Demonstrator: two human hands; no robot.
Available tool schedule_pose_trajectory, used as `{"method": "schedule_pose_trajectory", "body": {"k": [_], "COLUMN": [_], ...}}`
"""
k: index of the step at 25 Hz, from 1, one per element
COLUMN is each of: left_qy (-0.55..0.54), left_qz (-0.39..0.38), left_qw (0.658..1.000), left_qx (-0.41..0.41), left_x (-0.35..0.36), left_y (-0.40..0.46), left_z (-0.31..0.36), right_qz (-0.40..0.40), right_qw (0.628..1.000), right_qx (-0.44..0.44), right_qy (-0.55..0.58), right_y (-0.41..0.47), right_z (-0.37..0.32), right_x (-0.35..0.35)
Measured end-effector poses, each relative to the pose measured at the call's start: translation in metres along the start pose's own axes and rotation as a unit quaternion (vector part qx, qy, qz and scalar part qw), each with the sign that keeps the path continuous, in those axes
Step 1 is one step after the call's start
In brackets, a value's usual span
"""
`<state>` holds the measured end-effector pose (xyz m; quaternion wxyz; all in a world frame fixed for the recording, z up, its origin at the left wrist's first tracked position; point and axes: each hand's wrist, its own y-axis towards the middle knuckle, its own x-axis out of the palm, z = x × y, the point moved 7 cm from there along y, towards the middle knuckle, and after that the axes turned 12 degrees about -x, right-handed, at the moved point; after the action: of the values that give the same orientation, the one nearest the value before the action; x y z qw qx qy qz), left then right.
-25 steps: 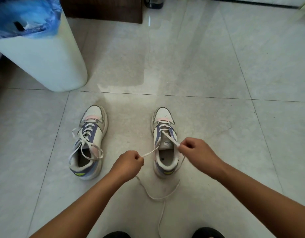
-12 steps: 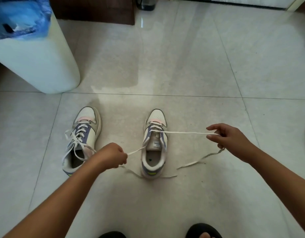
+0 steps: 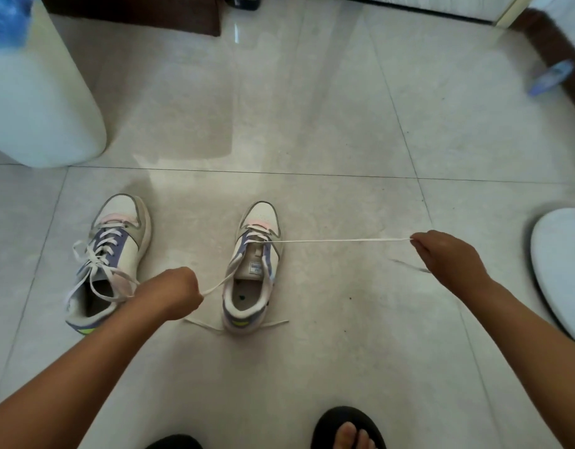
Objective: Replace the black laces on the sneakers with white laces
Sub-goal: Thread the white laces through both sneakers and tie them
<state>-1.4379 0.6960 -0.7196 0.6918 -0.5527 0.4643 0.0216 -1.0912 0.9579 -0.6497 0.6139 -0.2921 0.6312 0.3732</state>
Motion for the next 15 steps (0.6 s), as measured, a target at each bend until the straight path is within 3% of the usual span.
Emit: {"method": "schedule_pose_trajectory", "body": {"k": [6, 10, 12, 15], "left_qy": [0.037, 0.075, 0.088, 0.088], "left_qz": [-0.022, -0.016, -0.011, -0.014], "left_qw": [0.999, 0.997, 0.995, 0.995], "left_qx": [0.015, 0.031, 0.039, 0.034], "left_x": [-0.002, -0.001, 0.0, 0.001], "left_y": [-0.002, 0.0, -0.001, -0.001], "left_z": [0.011, 0.018, 0.022, 0.023], "right_qz": [-0.031, 0.002, 0.051, 0.129], "right_qw": [0.968, 0.902, 0.837, 0.672], "right_qx": [0.249, 0.419, 0.509, 0.623], "right_qy": [0.019, 0.107, 0.193, 0.379], "right_y": [-0.041, -0.065, -0.084, -0.111], "right_z": [0.057, 0.08, 0.098, 0.108], "right_x": [-0.004, -0.004, 0.005, 0.033]}}
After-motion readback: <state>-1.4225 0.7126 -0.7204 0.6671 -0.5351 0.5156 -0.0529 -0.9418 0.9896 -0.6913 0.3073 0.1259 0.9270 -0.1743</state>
